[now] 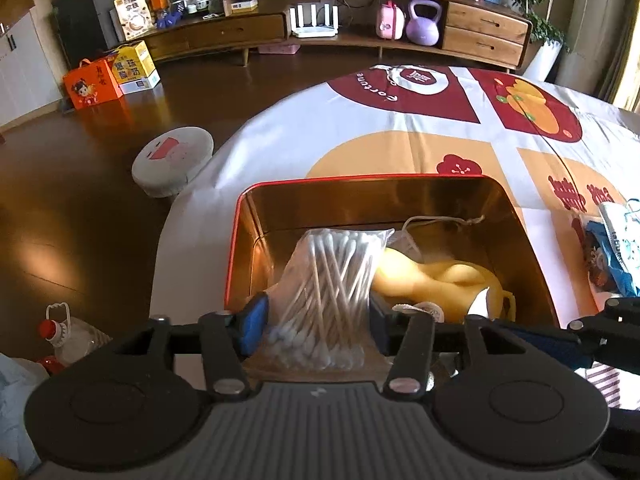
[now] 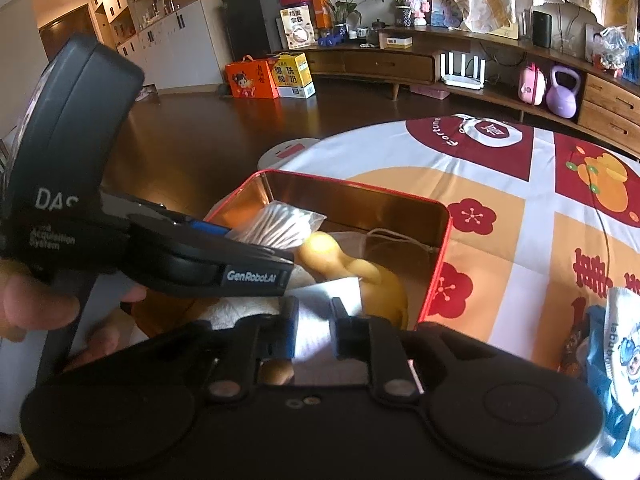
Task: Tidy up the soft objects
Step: 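Lower the swab bag and packet into the tin and open both tools, then withdraw both tools from the tin toward the mask and blue gloves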
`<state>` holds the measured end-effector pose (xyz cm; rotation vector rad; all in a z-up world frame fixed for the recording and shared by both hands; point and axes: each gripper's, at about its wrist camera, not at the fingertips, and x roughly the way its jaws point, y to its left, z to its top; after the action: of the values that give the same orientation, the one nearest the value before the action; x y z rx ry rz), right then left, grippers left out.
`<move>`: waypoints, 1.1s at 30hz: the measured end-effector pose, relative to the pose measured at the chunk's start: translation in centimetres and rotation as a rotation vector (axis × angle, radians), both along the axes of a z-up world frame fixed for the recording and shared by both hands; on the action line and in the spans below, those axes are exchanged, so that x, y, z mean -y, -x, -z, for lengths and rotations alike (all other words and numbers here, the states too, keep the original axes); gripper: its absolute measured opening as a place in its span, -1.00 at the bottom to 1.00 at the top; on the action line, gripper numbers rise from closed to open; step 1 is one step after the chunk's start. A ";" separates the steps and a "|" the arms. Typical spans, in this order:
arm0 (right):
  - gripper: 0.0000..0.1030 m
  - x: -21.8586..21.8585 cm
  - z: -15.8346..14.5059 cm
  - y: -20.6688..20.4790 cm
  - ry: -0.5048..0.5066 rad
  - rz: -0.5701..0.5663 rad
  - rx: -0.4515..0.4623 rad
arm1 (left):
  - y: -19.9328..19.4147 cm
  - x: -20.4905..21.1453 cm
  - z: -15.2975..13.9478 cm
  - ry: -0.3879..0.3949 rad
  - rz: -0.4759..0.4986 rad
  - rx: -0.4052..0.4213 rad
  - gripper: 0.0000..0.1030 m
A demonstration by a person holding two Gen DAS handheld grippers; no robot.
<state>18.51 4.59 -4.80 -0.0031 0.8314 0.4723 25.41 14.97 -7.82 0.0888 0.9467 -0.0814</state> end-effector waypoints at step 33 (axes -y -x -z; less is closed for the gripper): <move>0.68 6.2 -4.8 5.3 -0.049 0.063 0.091 | 6.8 1.8 -6.5 0.084 -0.019 0.170 0.63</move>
<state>13.19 -1.60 -0.01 0.0464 0.7282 0.4305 18.59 13.16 -1.36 0.0086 0.7731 -0.0949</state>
